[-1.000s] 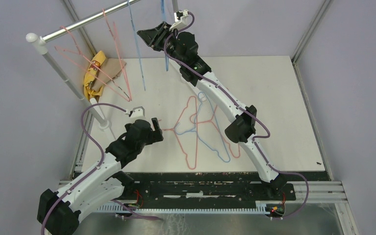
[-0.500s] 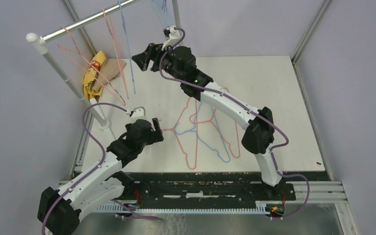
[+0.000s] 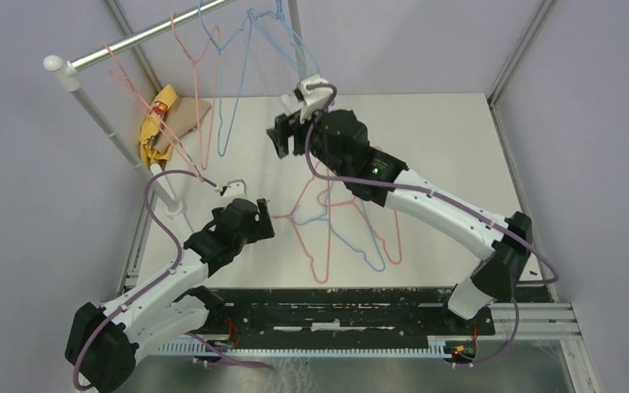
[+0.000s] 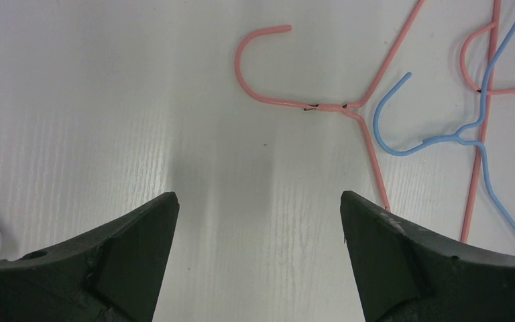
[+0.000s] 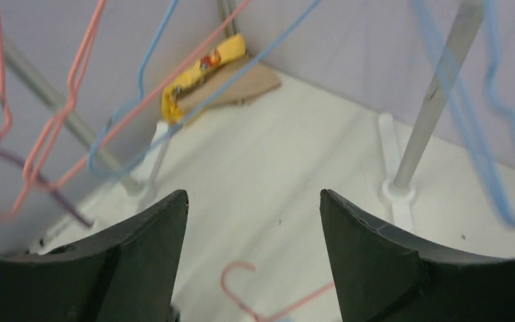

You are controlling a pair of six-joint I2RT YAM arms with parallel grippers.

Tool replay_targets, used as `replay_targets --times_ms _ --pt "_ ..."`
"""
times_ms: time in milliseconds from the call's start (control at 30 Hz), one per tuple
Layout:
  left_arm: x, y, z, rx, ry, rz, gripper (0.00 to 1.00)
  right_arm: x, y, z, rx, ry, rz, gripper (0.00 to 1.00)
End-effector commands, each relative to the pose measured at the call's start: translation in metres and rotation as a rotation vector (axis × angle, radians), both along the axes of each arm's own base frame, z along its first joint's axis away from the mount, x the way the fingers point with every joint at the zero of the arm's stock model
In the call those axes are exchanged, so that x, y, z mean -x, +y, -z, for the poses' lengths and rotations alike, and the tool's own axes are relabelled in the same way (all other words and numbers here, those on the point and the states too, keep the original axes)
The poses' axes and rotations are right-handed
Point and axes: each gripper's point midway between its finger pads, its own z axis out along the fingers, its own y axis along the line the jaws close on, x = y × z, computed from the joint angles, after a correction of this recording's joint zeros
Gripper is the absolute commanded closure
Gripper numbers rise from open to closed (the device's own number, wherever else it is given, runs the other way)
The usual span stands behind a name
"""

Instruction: Organize the hangers

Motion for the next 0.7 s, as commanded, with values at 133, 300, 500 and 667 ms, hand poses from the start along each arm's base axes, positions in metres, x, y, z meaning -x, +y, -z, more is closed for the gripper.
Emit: replay_targets --times_ms 133,300,500,667 --pt "-0.012 -0.004 -0.002 -0.003 -0.024 -0.016 0.03 0.097 -0.053 0.131 0.271 0.193 -0.065 0.25" --pt "-0.015 -0.009 -0.001 0.009 -0.027 -0.009 0.03 0.116 -0.087 0.209 0.434 0.340 -0.027 0.26" --pt "-0.017 -0.013 -0.004 0.025 -0.033 0.002 0.03 0.110 -0.102 0.292 0.673 0.452 0.027 0.26" --pt "-0.014 -0.010 -0.001 0.022 -0.030 -0.002 0.03 0.097 -0.097 0.332 0.627 0.600 -0.008 0.42"
